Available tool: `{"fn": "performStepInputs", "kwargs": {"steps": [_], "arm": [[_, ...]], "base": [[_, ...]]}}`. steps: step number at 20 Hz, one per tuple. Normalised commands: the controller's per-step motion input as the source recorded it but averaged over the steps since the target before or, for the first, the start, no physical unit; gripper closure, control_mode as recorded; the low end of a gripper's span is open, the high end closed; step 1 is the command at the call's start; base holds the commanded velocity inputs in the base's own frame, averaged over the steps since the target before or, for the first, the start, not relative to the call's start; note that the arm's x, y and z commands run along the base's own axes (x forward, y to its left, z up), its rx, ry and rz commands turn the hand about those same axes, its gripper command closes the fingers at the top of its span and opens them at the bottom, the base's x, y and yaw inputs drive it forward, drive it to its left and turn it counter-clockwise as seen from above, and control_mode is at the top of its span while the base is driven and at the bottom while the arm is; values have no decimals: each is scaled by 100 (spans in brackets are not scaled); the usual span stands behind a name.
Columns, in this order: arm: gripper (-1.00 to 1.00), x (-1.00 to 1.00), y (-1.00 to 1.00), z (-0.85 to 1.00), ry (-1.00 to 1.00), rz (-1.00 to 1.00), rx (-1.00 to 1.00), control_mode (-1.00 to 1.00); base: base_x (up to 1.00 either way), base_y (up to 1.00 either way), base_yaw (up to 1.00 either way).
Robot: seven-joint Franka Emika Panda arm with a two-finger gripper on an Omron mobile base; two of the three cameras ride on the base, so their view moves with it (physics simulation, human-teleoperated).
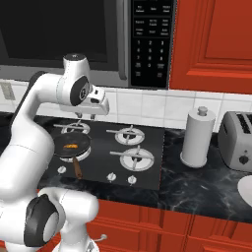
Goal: Place the shrimp on the plate and place the carrot on the same plate.
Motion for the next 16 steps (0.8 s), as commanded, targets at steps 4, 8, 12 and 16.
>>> {"fn": "performStepInputs", "kwargs": {"steps": [4,8,12,16], "arm": [[-100,0,14,-9,0,1,0,-100],[-100,0,50,-37,0,15,0,-100],[-100,0,63,-45,0,20,0,-100],[-100,6,54,-39,2,21,0,-100]], "base": [[0,0,0],[0,0,0],[0,0,0],[0,0,0]]}}
